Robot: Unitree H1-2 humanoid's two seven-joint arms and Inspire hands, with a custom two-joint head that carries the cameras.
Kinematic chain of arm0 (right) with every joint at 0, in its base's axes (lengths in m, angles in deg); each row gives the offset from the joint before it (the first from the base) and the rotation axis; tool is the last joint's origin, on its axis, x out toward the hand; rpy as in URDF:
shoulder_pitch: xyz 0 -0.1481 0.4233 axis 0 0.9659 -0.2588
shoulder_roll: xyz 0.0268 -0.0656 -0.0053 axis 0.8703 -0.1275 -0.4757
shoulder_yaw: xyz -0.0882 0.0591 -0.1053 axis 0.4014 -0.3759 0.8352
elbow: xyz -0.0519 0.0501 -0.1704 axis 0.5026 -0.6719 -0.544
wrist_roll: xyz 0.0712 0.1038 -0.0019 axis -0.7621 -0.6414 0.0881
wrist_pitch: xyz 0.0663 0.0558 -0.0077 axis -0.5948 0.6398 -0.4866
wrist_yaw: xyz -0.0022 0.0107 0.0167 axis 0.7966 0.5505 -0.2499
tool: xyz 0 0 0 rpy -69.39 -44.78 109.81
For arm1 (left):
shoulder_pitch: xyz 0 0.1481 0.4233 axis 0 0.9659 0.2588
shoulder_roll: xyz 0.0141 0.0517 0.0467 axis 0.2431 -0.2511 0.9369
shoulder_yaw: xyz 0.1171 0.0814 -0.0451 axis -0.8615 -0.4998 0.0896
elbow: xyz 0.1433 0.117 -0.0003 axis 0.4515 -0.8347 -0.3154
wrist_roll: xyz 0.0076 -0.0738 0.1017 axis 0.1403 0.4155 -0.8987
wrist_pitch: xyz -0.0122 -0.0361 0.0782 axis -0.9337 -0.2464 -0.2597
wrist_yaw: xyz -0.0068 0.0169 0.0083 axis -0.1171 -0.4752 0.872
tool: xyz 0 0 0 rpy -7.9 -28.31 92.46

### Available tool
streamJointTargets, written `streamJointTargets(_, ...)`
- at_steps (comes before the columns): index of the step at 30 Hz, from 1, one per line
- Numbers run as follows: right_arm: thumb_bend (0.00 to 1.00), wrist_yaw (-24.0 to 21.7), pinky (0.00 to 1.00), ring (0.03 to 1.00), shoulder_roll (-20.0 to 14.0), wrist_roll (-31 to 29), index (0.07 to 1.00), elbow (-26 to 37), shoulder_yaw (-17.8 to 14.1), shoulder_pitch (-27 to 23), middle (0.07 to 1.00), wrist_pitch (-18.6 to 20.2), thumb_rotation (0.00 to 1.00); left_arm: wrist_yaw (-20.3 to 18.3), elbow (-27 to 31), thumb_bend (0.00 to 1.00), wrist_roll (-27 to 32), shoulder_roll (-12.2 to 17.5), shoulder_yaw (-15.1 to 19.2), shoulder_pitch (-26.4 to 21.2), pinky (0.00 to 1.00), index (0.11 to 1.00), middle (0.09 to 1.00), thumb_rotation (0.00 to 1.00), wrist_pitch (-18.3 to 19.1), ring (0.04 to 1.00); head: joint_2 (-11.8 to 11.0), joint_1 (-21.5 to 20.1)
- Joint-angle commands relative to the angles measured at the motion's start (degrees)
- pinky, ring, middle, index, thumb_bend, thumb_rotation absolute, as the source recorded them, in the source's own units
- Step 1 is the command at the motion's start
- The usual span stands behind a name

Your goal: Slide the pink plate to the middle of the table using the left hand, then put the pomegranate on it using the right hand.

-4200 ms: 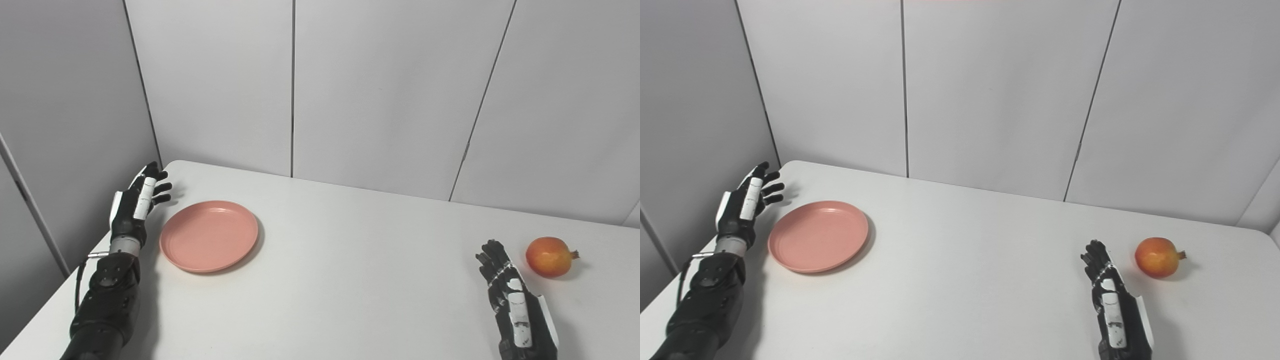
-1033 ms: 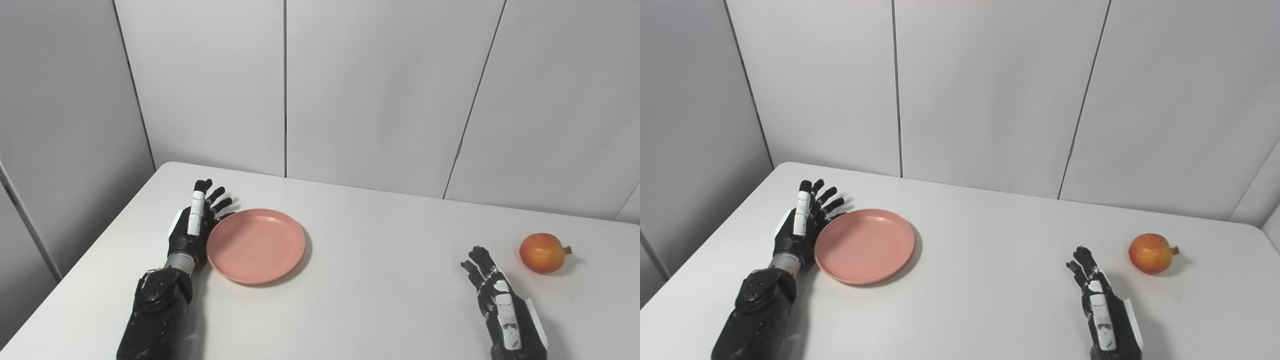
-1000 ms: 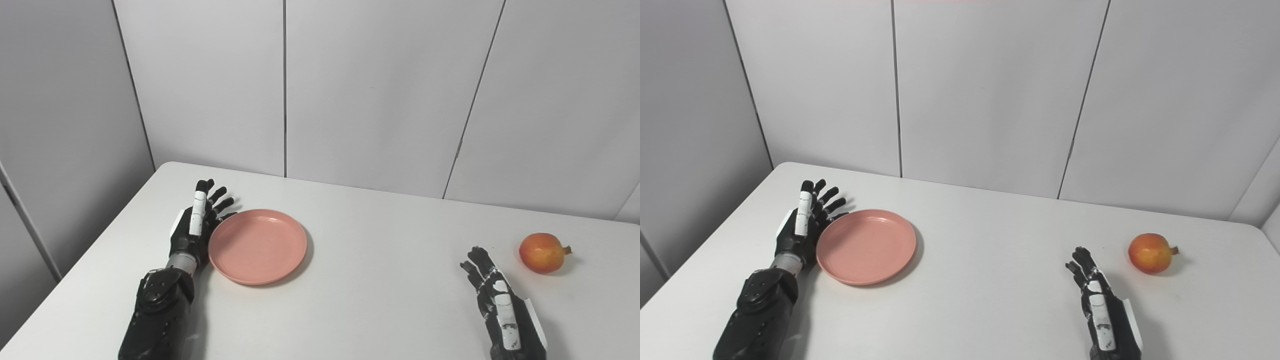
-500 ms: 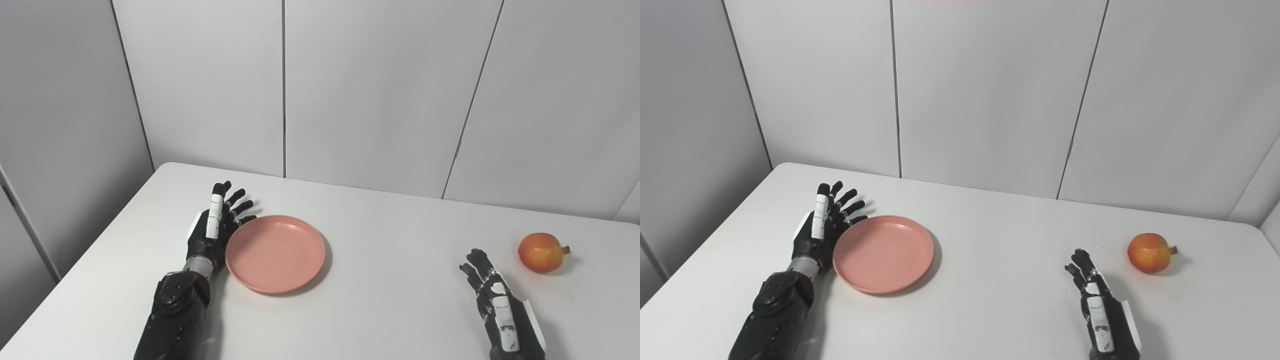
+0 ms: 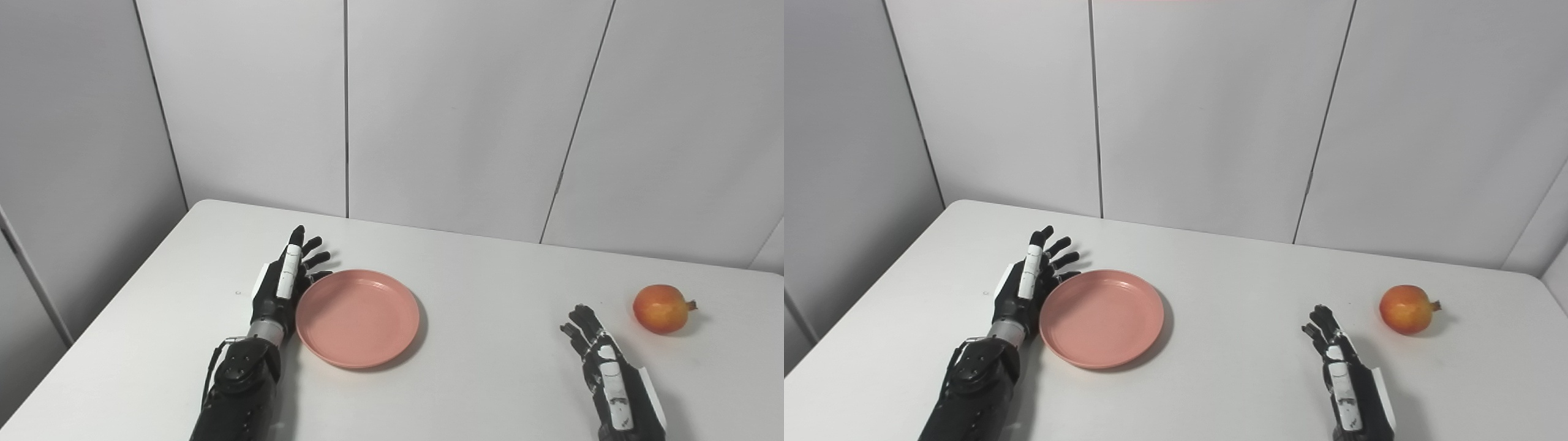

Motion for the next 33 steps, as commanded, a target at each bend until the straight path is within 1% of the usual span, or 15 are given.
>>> streamJointTargets(1, 0.85, 0.37, 0.98, 0.908, 1.36, -0.01, 0.904, -1.55, 0.55, 1.82, 0.925, 0.35, 0.93, 1.45, 0.05, 0.93, -0.91, -1.31, -0.49, 0.28, 0.63, 0.958, 0.901, 0.92, 0.17, 0.811, 0.05, -0.06)
streamJointTargets(4, 0.84, 0.42, 0.97, 0.909, 1.45, 0.54, 0.906, -1.12, 0.76, 2.01, 0.926, 0.53, 0.94, 2.26, 0.74, 0.91, -1.51, -2.49, -0.93, 0.69, 0.65, 0.966, 0.918, 0.93, -0.08, 0.826, 0.15, -0.21)
streamJointTargets(7, 0.82, 0.37, 0.98, 0.910, 1.59, 1.01, 0.905, -0.63, 1.01, 2.30, 0.926, 0.27, 0.95, 2.59, 1.37, 0.91, -1.08, -3.62, -0.96, 0.89, 0.68, 0.982, 0.930, 0.93, 1.19, 0.843, 0.43, -0.81)
streamJointTargets(9, 0.82, 0.34, 0.97, 0.909, 1.70, 1.08, 0.903, -0.71, 1.08, 2.35, 0.923, -0.10, 0.95, 2.76, 1.71, 0.89, -0.91, -4.28, -0.97, 1.02, 0.69, 0.986, 0.932, 0.93, 1.67, 0.848, 0.62, -1.20)
streamJointTargets(13, 0.82, 0.46, 0.97, 0.909, 2.17, 1.18, 0.901, 0.02, 1.25, 2.49, 0.923, 0.75, 0.94, 2.73, 2.35, 0.90, -0.81, -5.07, -0.99, 1.32, 0.70, 0.981, 0.933, 0.93, 2.02, 0.853, 1.01, -2.46)
streamJointTargets(14, 0.81, 0.48, 0.97, 0.908, 2.27, 1.31, 0.902, 0.18, 1.33, 2.51, 0.923, 0.98, 0.94, 2.57, 2.43, 0.90, -0.70, -5.18, -0.98, 1.37, 0.70, 0.980, 0.934, 0.93, 2.11, 0.854, 1.14, -3.25)
streamJointTargets(19, 0.81, 0.62, 0.98, 0.908, 2.72, 2.08, 0.909, 0.07, 1.50, 2.44, 0.928, 0.83, 0.94, 1.82, 3.08, 0.86, -0.23, -5.73, -1.13, 1.54, 0.71, 0.993, 0.942, 0.93, 2.58, 0.864, 1.43, -4.62)
streamJointTargets(27, 0.84, 1.66, 0.98, 0.905, 3.48, 3.43, 0.905, 1.17, 1.93, 2.88, 0.925, 1.97, 0.95, 1.30, 4.38, 0.86, -0.26, -6.48, -2.24, 2.16, 0.70, 0.980, 0.927, 0.92, 4.14, 0.854, 2.17, -6.67)
streamJointTargets(30, 0.83, 1.85, 0.98, 0.907, 3.56, 3.87, 0.905, 0.99, 2.20, 2.85, 0.925, 1.74, 0.95, 1.06, 4.25, 0.85, -0.52, -6.68, -2.78, 2.52, 0.68, 0.967, 0.914, 0.91, 3.70, 0.846, 2.34, -7.83)
streamJointTargets(33, 0.83, 2.08, 0.98, 0.911, 3.74, 4.32, 0.903, 0.89, 2.47, 2.78, 0.929, 1.68, 0.95, 0.88, 4.00, 0.84, -0.49, -6.86, -2.96, 2.69, 0.68, 0.973, 0.917, 0.90, 2.82, 0.847, 2.41, -8.59)
